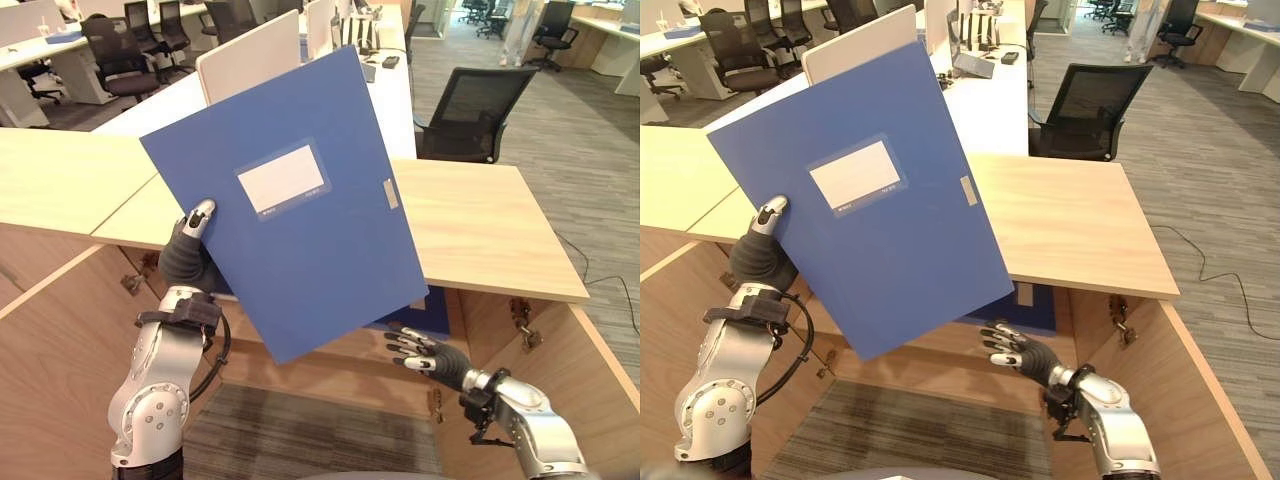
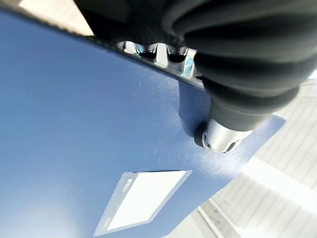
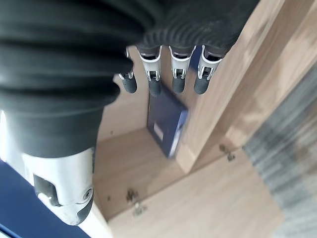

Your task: Put the empty folder in the office cabinet

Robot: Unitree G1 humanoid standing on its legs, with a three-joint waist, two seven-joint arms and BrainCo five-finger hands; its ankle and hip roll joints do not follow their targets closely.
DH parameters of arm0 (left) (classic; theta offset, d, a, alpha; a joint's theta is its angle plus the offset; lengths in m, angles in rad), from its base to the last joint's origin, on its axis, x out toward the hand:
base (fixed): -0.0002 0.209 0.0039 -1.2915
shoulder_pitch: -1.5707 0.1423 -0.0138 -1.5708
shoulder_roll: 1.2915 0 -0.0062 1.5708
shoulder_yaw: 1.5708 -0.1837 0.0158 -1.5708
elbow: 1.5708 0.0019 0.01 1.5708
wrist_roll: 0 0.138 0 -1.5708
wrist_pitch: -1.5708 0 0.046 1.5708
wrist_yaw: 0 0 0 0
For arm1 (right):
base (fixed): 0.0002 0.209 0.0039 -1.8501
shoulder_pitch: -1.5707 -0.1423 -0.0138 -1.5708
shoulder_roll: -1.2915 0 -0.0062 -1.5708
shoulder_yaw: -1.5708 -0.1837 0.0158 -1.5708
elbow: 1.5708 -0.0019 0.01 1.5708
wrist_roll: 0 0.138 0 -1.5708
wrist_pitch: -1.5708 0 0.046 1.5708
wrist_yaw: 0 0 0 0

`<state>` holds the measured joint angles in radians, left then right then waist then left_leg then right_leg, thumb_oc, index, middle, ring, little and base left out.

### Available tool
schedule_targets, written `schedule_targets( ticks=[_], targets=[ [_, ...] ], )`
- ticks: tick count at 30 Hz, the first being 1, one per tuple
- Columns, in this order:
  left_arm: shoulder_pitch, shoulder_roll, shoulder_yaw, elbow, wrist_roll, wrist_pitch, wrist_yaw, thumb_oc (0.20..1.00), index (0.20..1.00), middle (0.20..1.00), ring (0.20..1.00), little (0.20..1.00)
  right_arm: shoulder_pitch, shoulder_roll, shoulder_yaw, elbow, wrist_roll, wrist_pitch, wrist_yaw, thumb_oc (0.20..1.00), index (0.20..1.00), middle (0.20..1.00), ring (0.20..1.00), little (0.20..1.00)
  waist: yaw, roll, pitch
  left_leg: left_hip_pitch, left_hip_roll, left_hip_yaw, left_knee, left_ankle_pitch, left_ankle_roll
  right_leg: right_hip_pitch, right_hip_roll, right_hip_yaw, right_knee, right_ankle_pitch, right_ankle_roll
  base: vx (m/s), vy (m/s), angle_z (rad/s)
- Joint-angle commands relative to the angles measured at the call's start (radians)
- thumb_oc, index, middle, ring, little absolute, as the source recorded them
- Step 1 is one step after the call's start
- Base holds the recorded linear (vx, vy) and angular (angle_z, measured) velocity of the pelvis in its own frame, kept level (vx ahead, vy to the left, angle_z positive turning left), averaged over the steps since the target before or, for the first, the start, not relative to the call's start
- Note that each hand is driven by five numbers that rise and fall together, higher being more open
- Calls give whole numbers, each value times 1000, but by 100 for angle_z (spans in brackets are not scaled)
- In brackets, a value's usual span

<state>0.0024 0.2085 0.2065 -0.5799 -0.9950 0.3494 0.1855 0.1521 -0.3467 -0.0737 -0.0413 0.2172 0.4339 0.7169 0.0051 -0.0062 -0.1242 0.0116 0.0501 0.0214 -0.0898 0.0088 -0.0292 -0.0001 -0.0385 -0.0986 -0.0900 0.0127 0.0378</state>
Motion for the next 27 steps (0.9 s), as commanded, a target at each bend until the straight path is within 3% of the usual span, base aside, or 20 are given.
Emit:
schedule_targets(
  ticks=[1,5,13,22,27],
  targets=[
    [-71,44,61,25,-20,-50,12,200,200,200,200,200,-12,-28,-39,-70,73,-14,3,1000,1000,1000,1000,1000,5,-27,-51,35,-27,-20,2,-89,41,-16,15,-13,3,-48,-15,0,0,0],
    [-61,66,76,17,-21,-45,24,200,200,200,200,200,-13,-70,-68,-93,81,-9,16,1000,1000,1000,1000,1000,3,-28,-51,35,-27,-20,2,-90,40,-17,14,-12,3,-48,-15,0,0,0],
    [-3,142,105,-23,-32,-40,72,200,200,200,200,200,-54,-187,-195,-207,184,4,-88,1000,1000,1000,1000,1000,-10,-33,-55,34,-26,-17,2,-95,41,-19,15,-8,3,-50,-13,0,0,0],
    [42,251,100,-45,-44,-37,114,200,200,200,200,200,-114,-270,-171,-288,371,-8,-174,1000,1000,1000,1000,1000,-11,-34,-61,38,-23,-12,2,-100,40,-18,15,-8,3,-53,-14,0,0,0],
    [68,332,64,-63,-55,-38,125,200,200,200,200,200,-164,-313,-103,-350,532,-46,-232,1000,1000,1000,1000,1000,-11,-35,-66,42,-22,-5,2,-103,39,-16,16,-9,3,-54,-15,7,-10,-4]
  ],
)
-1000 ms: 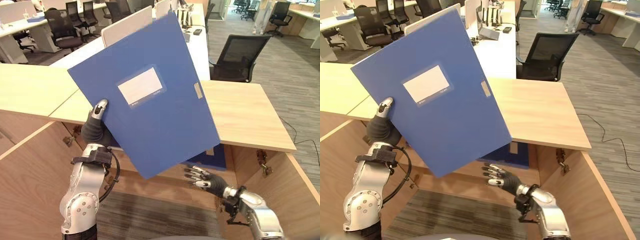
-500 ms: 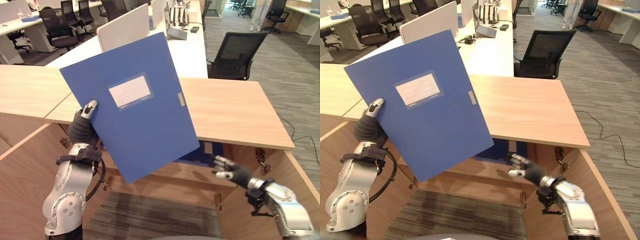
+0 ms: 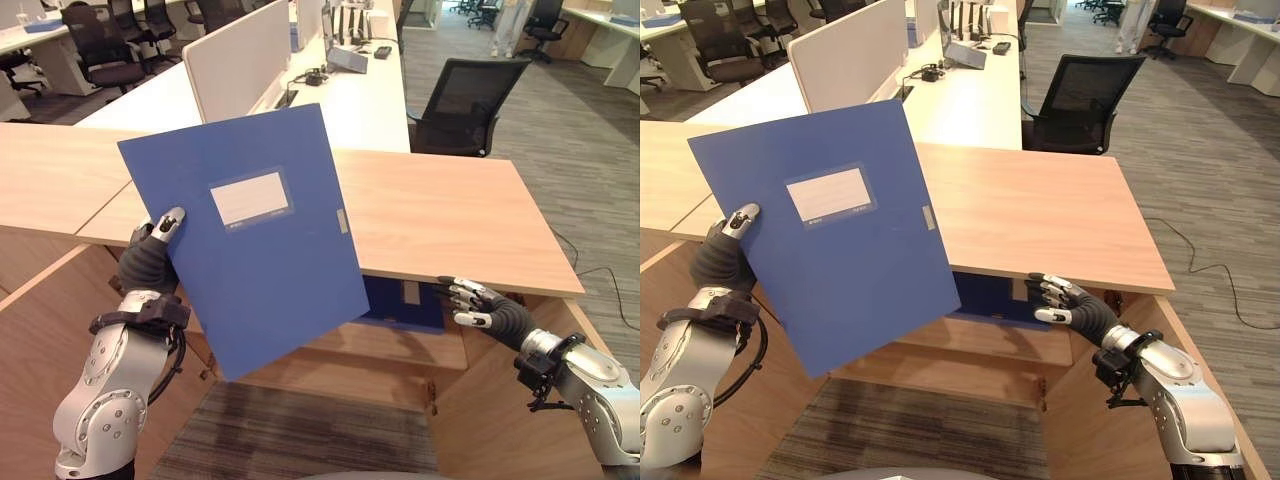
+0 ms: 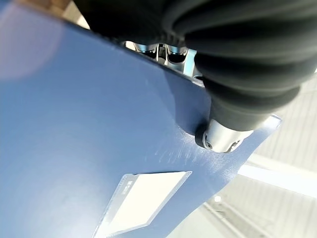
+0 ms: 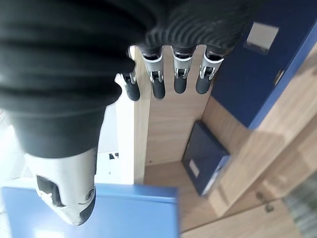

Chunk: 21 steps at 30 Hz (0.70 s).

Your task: Put the empty folder in the office cabinet

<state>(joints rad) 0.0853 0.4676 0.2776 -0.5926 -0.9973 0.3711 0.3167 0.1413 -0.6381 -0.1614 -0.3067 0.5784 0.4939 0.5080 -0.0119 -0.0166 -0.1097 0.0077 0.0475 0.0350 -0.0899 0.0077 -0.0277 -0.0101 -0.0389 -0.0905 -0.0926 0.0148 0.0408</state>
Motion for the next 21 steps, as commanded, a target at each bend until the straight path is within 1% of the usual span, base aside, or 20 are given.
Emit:
schedule_targets(
  ticks=[1,4,5,9,10,11,12,15,16,17,19,21],
  targets=[
    [-13,83,-16,-54,-53,-60,-1,200,200,200,200,200,-163,-22,0,-94,192,-115,-37,1000,1000,1000,1000,1000,5,-25,-82,48,-19,-18,3,-103,37,-5,17,-17,5,-56,-18,4,-7,-3],
    [-13,98,-46,-58,-55,-55,2,200,200,200,200,200,-179,-21,26,-108,220,-129,-53,1000,1000,1000,1000,1000,4,-25,-83,49,-19,-16,3,-103,37,-4,18,-17,5,-56,-19,-4,-4,-7],
    [-11,113,-75,-58,-49,-49,-1,200,200,200,200,200,-197,-21,54,-117,238,-144,-75,1000,1000,1000,1000,1000,4,-25,-83,50,-19,-16,3,-104,37,-3,18,-16,5,-55,-19,-10,-3,-9],
    [-16,144,-146,-59,-44,-30,-26,200,200,200,200,200,-251,-23,123,-132,284,-165,-123,1000,1000,1000,1000,1000,4,-26,-85,52,-19,-13,3,-105,36,-3,19,-17,5,-54,-18,-5,-1,-3],
    [-18,145,-146,-57,-43,-30,-27,200,200,200,200,200,-256,-24,128,-131,290,-167,-132,1000,1000,1000,1000,1000,4,-26,-85,53,-18,-13,3,-105,36,-3,19,-17,5,-54,-18,0,0,0],
    [-21,144,-165,-56,-45,-26,-35,200,200,200,200,200,-267,-17,143,-133,299,-174,-139,1000,1000,1000,1000,1000,4,-25,-86,53,-19,-12,3,-105,36,-2,19,-17,5,-54,-18,0,0,0],
    [-31,140,-202,-51,-41,-24,-47,200,200,200,200,200,-293,0,184,-137,318,-196,-175,1000,1000,1000,1000,1000,4,-26,-86,53,-18,-10,3,-104,35,-2,20,-16,5,-53,-18,0,0,0],
    [-52,123,-264,-41,-37,-22,-58,200,200,200,200,200,-340,26,250,-140,333,-225,-222,1000,1000,1000,1000,1000,4,-24,-89,53,-18,-9,3,-102,33,-2,20,-14,5,-52,-17,0,0,0],
    [-55,123,-265,-37,-35,-23,-58,200,200,200,200,200,-345,28,255,-138,334,-228,-229,1000,1000,1000,1000,1000,3,-25,-89,53,-18,-9,3,-102,33,-2,20,-13,5,-52,-17,0,0,0],
    [-67,105,-296,-28,-34,-21,-64,200,200,200,200,200,-371,55,289,-130,343,-243,-258,1000,1000,1000,1000,1000,4,-25,-90,53,-17,-9,3,-102,33,-2,20,-12,5,-50,-16,0,0,0],
    [-86,86,-330,-13,-30,-23,-69,200,200,200,200,200,-404,84,327,-116,350,-260,-293,1000,1000,1000,1000,1000,3,-25,-90,53,-16,-8,3,-102,32,-2,20,-12,5,-50,-16,0,0,0],
    [-101,67,-359,1,-29,-20,-78,200,200,200,200,200,-426,119,357,-98,354,-273,-309,1000,1000,1000,1000,1000,3,-24,-89,53,-16,-9,3,-102,32,-3,20,-12,5,-50,-15,0,0,0]
  ],
)
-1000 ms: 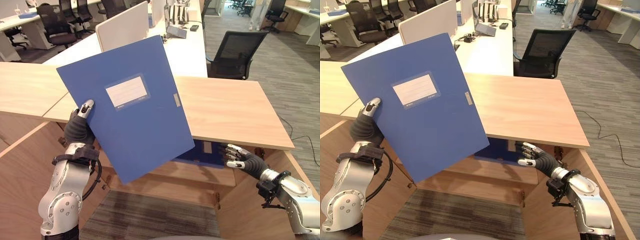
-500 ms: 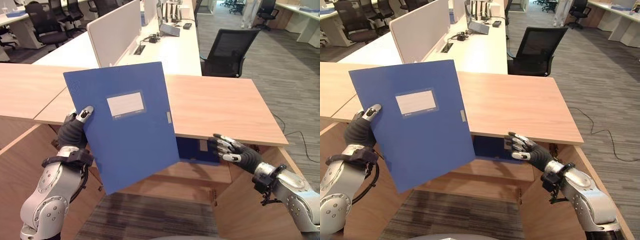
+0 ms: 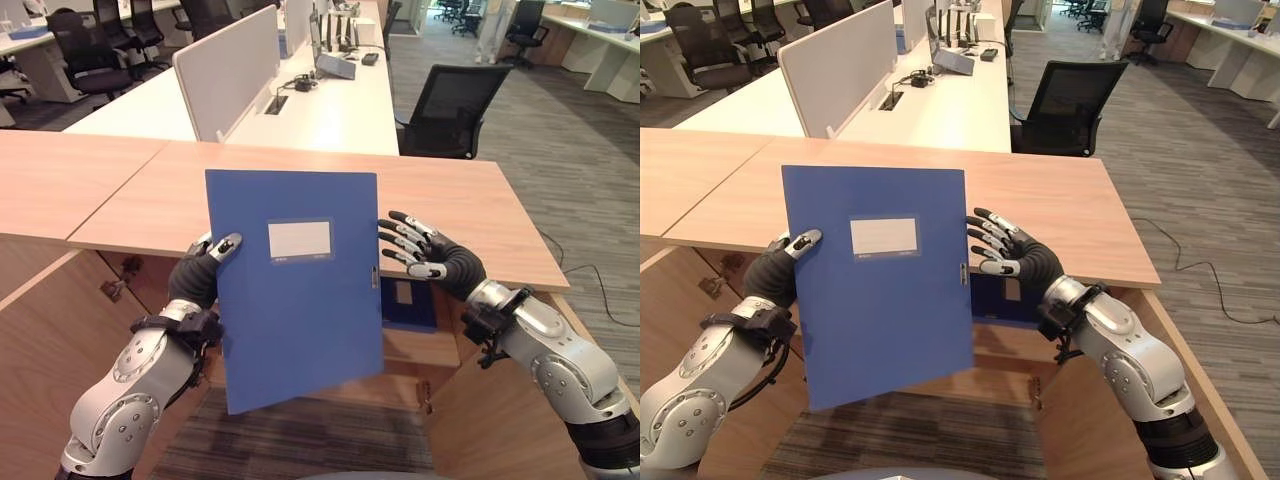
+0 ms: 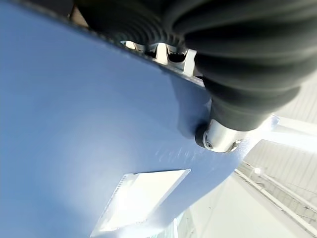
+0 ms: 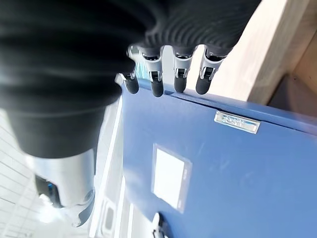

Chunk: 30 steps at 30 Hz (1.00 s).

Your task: Put the empty folder in the office cabinet

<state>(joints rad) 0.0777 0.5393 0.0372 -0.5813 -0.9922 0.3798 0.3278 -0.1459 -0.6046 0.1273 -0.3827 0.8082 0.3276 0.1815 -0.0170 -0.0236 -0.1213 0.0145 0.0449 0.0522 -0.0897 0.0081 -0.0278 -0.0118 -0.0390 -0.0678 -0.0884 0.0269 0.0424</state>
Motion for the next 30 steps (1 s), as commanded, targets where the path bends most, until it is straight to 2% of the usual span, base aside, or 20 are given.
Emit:
schedule_targets(
  ticks=[1,5,14,18,22,24,30],
  targets=[
    [-96,-6,-120,-6,-33,-28,-90,200,200,200,200,200,-143,88,71,-16,122,-108,16,1000,1000,1000,1000,1000,8,-17,-77,46,-14,-26,2,-102,32,-1,20,-34,1,-62,-17,0,0,0],
    [-119,-30,-159,37,-30,-26,-104,200,200,200,200,200,-180,118,139,26,99,-110,10,1000,1000,1000,1000,1000,11,-17,-76,47,-14,-25,2,-102,31,2,20,-33,1,-62,-16,0,0,0],
    [-126,-28,-160,56,-29,-39,-106,200,200,200,200,200,-176,75,163,73,52,-108,-19,1000,1000,1000,1000,1000,8,-17,-69,50,-13,-27,2,-102,31,5,19,-34,1,-62,-16,0,0,0],
    [-120,-25,-150,50,-33,-52,-87,200,200,200,200,200,-150,-8,92,93,5,-116,-86,1000,1000,1000,1000,1000,3,-19,-68,50,-13,-29,2,-102,32,5,19,-34,1,-62,-17,0,0,0],
    [-116,-18,-145,40,-36,-55,-78,200,200,200,200,200,-140,-44,52,87,-2,-126,-108,1000,1000,1000,1000,1000,2,-20,-67,49,-13,-30,2,-102,32,5,18,-34,1,-63,-17,0,0,0],
    [-109,-14,-136,30,-40,-60,-72,200,200,200,200,200,-133,-92,20,70,-19,-128,-123,1000,1000,1000,1000,1000,0,-21,-67,49,-14,-31,2,-102,32,4,18,-34,1,-63,-17,0,0,0],
    [-93,-10,-121,15,-40,-61,-65,200,200,200,200,200,-110,-137,-59,58,-37,-140,-166,1000,1000,1000,1000,1000,-6,-22,-68,48,-12,-34,2,-102,32,3,18,-33,1,-63,-17,0,0,0]
  ],
)
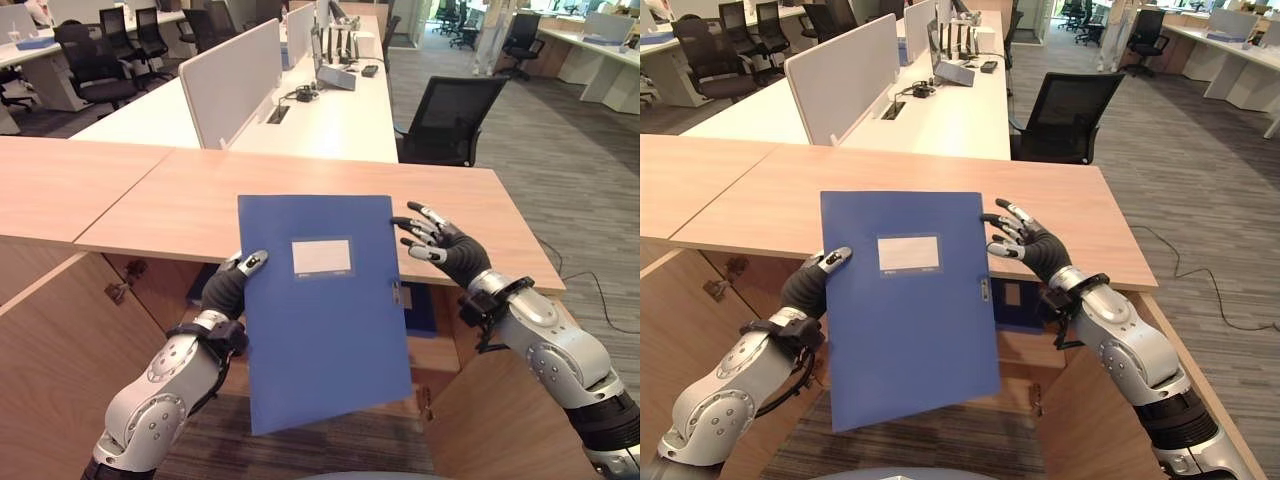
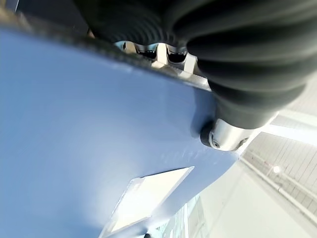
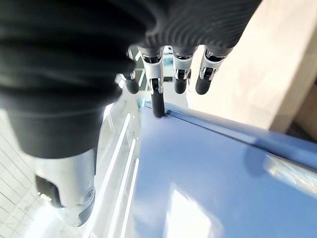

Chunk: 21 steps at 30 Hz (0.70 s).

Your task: Put the empty folder in the office cabinet

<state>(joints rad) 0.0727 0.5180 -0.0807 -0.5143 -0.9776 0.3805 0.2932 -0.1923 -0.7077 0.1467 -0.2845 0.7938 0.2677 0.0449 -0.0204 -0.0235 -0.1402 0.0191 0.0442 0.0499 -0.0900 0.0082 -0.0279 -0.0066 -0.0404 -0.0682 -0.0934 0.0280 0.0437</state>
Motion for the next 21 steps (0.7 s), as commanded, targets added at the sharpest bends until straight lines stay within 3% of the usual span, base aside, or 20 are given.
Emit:
schedule_targets(
  ticks=[1,11,21],
  targets=[
    [-84,10,0,-56,-55,-61,-28,200,200,200,200,200,-56,-37,-94,-47,-21,-81,-37,1000,1000,1000,1000,1000,-4,-22,-49,43,-11,-32,3,-102,32,-3,19,-33,6,-64,-18,0,0,0],
    [-66,-1,20,-64,-47,-55,-33,200,200,200,200,200,-19,-72,-163,-75,-39,-74,-65,1000,1000,1000,1000,1000,-10,-23,-49,39,-11,-32,3,-102,31,-7,21,-33,6,-63,-19,0,0,0],
    [-70,-3,40,-67,-26,-61,-37,200,200,200,200,200,17,-58,-151,-83,-55,-40,-45,1000,1000,1000,1000,1000,-9,-22,-47,38,-10,-31,3,-101,31,-8,21,-29,6,-64,-19,0,0,0]
  ],
)
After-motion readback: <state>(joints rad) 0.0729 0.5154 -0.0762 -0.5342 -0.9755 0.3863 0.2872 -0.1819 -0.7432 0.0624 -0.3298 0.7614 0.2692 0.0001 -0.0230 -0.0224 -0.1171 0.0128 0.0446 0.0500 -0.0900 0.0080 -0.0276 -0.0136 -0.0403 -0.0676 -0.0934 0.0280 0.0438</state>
